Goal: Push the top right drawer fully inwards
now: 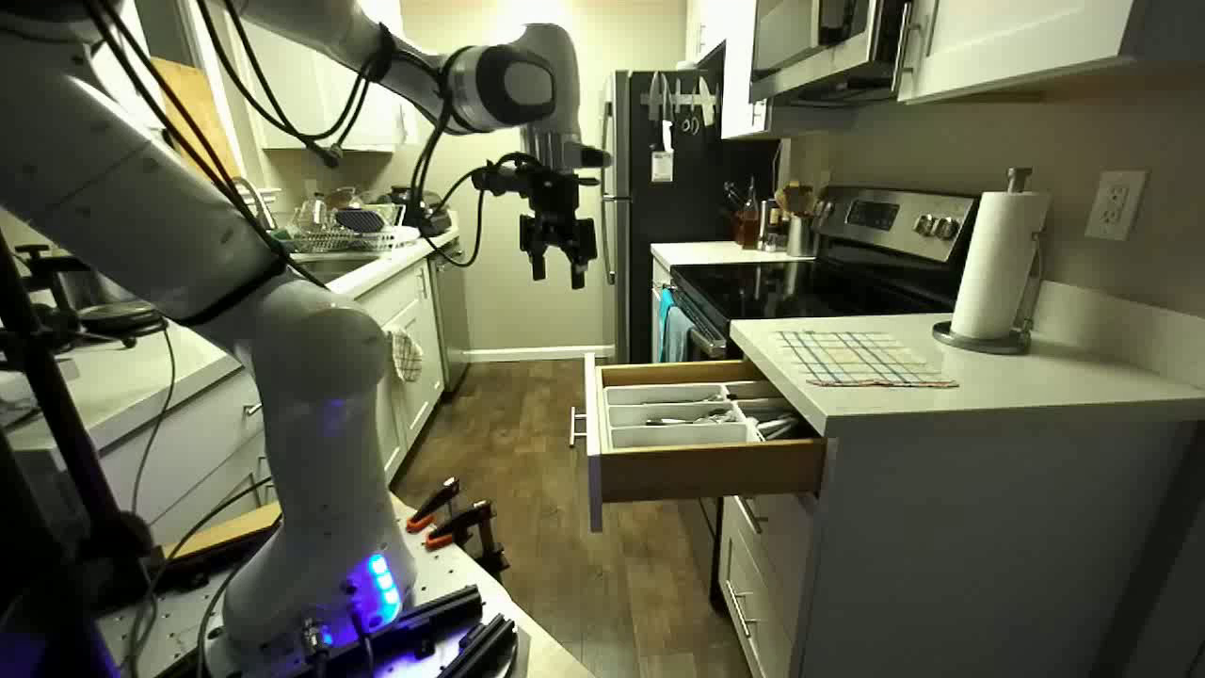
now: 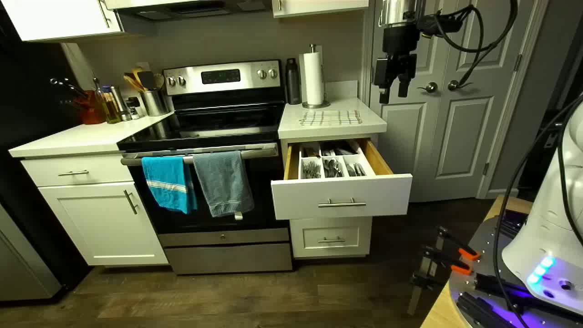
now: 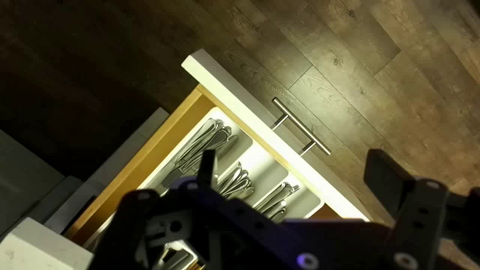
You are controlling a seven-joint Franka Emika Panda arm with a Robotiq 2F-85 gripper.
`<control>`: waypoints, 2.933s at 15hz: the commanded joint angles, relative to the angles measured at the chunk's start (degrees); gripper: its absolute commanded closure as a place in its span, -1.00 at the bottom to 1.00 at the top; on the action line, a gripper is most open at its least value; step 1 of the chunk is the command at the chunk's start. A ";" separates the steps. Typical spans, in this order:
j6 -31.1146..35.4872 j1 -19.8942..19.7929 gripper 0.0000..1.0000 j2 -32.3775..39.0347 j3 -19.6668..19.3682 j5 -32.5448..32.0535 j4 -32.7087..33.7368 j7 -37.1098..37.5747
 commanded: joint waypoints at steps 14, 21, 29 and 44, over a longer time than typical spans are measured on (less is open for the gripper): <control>-0.08 -0.39 -1.00 -0.02 0.29 0.09 0.06 0.06; 2.37 0.53 -1.00 1.81 1.18 -1.08 0.39 -1.77; 11.85 3.49 -1.00 13.63 2.73 -5.65 7.02 -8.57; 5.45 7.09 -1.00 41.24 6.39 -4.55 24.51 -27.18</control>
